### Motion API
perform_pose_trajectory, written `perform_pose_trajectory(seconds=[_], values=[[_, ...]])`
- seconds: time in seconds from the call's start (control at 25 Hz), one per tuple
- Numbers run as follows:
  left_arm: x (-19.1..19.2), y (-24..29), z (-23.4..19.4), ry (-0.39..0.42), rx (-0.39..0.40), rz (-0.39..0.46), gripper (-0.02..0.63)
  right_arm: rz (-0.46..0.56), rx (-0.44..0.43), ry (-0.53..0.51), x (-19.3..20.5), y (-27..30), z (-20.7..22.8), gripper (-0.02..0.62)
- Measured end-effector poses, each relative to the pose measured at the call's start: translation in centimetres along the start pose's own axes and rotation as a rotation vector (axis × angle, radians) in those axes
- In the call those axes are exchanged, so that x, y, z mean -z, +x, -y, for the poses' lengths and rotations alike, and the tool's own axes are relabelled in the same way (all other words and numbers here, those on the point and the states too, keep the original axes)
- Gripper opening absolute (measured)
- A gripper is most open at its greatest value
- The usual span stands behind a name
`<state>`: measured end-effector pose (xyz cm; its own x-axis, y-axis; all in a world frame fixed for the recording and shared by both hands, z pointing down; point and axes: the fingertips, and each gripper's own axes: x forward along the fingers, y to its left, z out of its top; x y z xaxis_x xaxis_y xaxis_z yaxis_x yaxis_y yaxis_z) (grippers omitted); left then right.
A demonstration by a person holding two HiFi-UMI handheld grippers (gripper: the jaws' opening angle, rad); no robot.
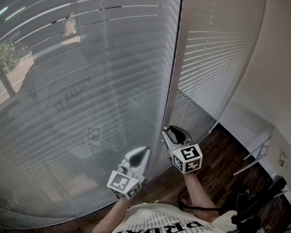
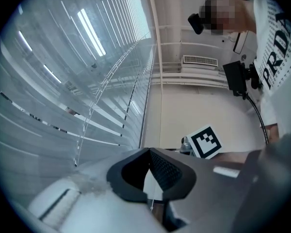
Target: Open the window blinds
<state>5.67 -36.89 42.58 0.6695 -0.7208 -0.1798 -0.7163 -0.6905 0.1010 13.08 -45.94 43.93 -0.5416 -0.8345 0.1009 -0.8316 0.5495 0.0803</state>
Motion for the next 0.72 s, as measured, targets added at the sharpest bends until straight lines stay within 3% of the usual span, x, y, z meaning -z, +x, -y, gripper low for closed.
perform_pose_trajectory(seconds=[0.28, 0.36, 0.52, 0.72], values=[[-0.2, 0.0, 0.1, -0.001, 0.007, 0.005, -0.008, -0.100, 0.032, -0.653, -0.7, -0.3, -1.7, 0.130], [0.0, 0.1, 0.3, -0.002, 0.018, 0.002, -0.008, -0.120, 0.041, -0.785, -0.7, -0.2, -1.9, 0.130], [-0.1, 0.1, 0.5, -0.001, 0.023, 0.000, -0.008, -0.158, 0.048, -0.910, -0.3, 0.1, -1.9, 0.128], [0.1, 0.1, 0.3, -0.005, 0.021, -0.002, -0.008, -0.138, 0.055, -0.891, -0.3, 0.4, -1.7, 0.126]])
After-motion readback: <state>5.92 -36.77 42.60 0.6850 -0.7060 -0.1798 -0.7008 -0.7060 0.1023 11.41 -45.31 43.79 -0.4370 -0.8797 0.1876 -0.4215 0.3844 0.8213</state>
